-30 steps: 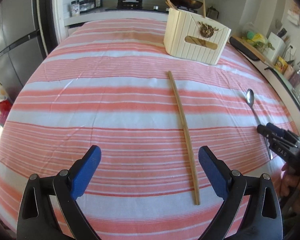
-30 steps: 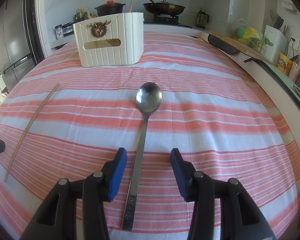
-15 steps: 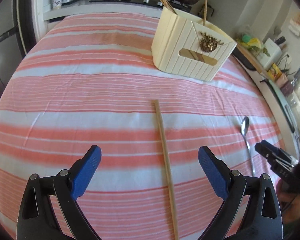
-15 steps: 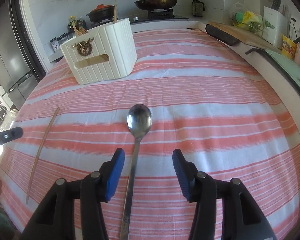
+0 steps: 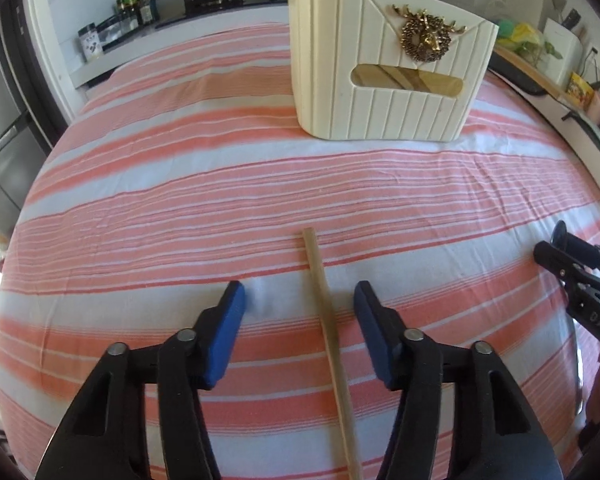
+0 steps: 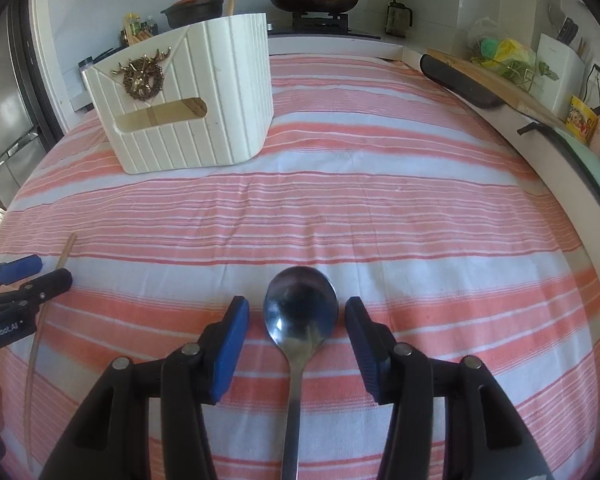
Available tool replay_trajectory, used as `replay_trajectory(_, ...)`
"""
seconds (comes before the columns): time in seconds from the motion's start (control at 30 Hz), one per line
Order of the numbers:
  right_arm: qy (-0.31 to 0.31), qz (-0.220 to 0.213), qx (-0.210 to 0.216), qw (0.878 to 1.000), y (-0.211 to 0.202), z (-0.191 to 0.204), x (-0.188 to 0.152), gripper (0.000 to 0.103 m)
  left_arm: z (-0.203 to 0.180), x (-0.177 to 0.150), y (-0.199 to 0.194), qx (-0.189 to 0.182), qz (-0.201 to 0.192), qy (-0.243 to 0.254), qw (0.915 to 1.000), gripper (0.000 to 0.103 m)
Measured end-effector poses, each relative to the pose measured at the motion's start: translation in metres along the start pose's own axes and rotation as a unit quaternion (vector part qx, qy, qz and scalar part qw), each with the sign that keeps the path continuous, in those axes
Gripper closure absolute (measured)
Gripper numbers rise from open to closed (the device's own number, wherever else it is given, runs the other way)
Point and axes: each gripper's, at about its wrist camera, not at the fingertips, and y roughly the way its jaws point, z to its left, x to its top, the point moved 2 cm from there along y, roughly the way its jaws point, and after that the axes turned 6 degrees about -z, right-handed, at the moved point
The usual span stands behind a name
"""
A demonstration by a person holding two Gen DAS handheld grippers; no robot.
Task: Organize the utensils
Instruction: 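Close the left tool on the chopstick while the right tool grasps the spoon, then carry the chopstick and spoon over the holder and lower them in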
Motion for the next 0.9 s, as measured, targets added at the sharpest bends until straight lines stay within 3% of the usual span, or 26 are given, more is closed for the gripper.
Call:
replay_trajectory(0.03, -0.004, -0.003, -0.008, 1.0, 0.001, 0.001, 0.001, 0.066, -0.003, 0.0, -0.001, -0.001, -0.004, 0.007, 1.0, 0.074)
replay_trajectory(0.07, -0.006, -0.007, -0.01, 1.0, 0.001, 0.0, 0.002, 0.067, -0.005, 0.001, 0.0, -0.002, -0.007, 0.012, 0.9999, 0.093)
replay_trajectory(0.1, -0.002, -0.008, -0.004, 1.0, 0.001, -0.002, 0.003, 0.067, -0.007, 0.002, -0.001, -0.002, -0.007, 0.013, 0.9999, 0.096)
replay_trajectory(0.2, 0.017, -0.032, 0.027, 0.999, -0.009, -0.01, 0.003, 0.067, 0.0, 0.004, -0.009, -0.015, -0.019, -0.008, 0.9997, 0.098)
replay_trajectory(0.37, 0.024, -0.095, 0.062, 0.993, -0.052, -0.016, 0.01, 0.067, 0.019, 0.016, -0.058, -0.032, -0.082, -0.053, 0.9947, 0.098)
replay_trajectory(0.63, 0.006, -0.179, 0.109, 0.978, -0.131, -0.01, 0.019, 0.067, 0.044, 0.022, -0.149, -0.045, -0.18, -0.091, 0.9784, 0.098)
replay_trajectory(0.9, -0.004, -0.227, 0.123, 0.966, -0.175, -0.007, 0.027, 0.067, 0.051, 0.025, -0.198, -0.079, -0.229, -0.117, 0.963, 0.098)
